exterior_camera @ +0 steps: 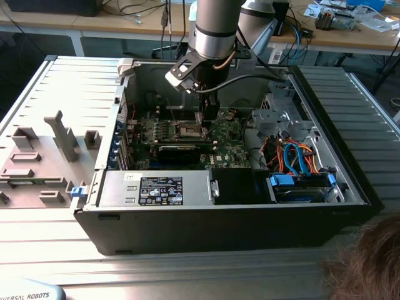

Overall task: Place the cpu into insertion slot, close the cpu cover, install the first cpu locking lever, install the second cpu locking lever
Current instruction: 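Place the cpu into insertion slot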

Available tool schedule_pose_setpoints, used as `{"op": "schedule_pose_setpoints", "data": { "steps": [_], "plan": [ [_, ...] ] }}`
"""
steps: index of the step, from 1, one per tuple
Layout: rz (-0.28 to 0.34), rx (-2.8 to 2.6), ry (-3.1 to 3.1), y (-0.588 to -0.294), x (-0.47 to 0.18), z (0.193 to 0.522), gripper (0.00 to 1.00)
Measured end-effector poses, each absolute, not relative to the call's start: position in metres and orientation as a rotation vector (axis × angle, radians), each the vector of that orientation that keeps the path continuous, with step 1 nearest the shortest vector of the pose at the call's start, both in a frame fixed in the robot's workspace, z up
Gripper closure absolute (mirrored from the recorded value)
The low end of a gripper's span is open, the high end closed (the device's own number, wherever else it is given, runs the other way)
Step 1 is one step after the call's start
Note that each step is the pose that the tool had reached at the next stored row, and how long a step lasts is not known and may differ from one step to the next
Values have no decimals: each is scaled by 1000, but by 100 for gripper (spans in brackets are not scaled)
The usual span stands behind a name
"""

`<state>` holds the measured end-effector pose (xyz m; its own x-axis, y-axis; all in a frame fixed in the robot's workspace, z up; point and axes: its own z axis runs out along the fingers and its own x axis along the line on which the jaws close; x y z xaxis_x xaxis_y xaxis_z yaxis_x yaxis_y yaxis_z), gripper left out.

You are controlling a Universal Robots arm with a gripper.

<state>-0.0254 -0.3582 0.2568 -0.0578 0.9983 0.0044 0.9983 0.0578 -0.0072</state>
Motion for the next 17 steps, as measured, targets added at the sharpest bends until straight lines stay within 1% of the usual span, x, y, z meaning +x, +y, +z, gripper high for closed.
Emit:
{"op": "schedule_pose_setpoints", "data": {
  "steps": [17],
  "plan": [
    [3,-2151,-2279,-358,-25,253,46]
  ]
}}
